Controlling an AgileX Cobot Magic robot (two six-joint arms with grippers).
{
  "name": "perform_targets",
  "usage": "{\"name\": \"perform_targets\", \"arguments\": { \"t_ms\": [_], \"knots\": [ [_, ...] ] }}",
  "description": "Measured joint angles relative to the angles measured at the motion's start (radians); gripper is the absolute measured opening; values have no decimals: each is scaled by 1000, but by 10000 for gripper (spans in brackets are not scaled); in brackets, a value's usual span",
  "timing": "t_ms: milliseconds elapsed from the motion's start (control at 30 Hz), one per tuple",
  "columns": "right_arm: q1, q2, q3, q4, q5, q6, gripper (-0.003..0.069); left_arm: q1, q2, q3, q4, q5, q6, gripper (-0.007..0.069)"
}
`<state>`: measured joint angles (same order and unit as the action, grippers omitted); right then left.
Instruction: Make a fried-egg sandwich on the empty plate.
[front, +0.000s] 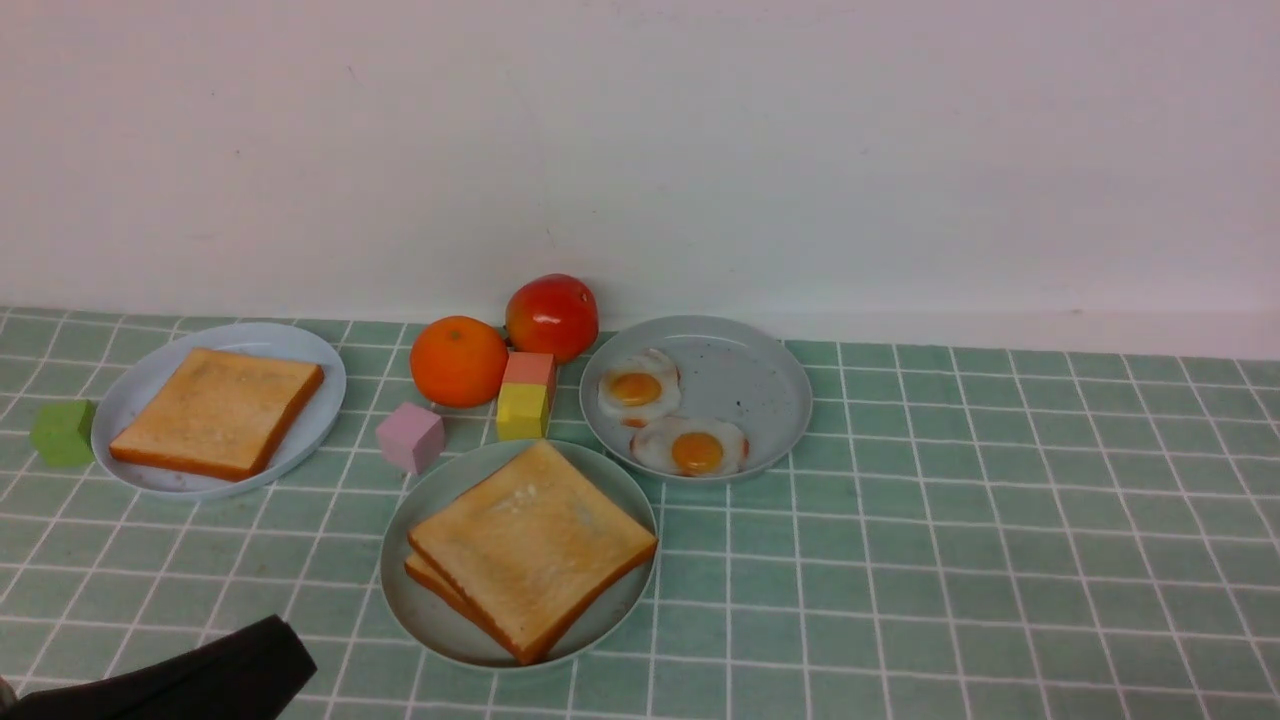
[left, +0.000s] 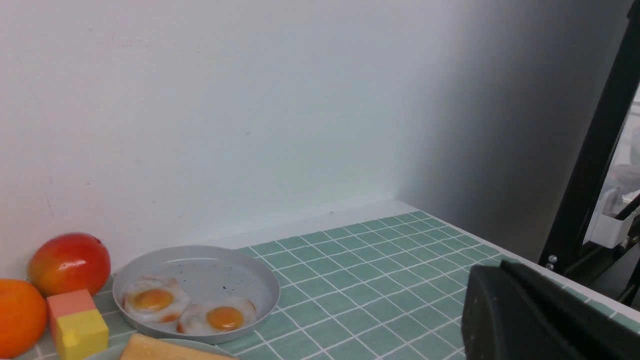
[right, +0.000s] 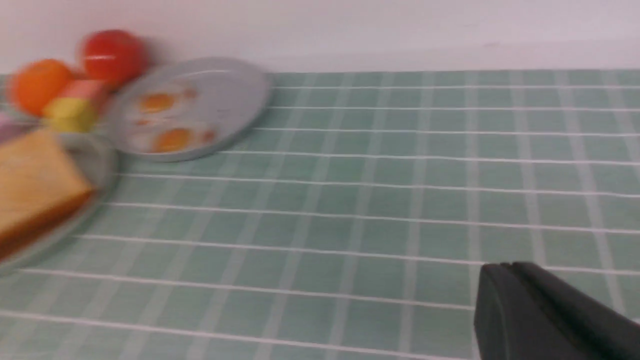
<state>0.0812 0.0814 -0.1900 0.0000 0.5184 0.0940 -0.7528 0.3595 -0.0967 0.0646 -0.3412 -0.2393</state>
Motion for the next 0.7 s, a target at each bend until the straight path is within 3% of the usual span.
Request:
{"name": "perform_targets", "arguments": {
  "t_ms": [167, 700],
  "knots": [
    [-91, -90, 198, 36, -107, -37, -13, 0, 0, 0, 0, 1, 0, -13],
    [-92, -92, 204, 46, -128, -39, -10, 0, 0, 0, 0, 3, 0, -13]
  ]
}}
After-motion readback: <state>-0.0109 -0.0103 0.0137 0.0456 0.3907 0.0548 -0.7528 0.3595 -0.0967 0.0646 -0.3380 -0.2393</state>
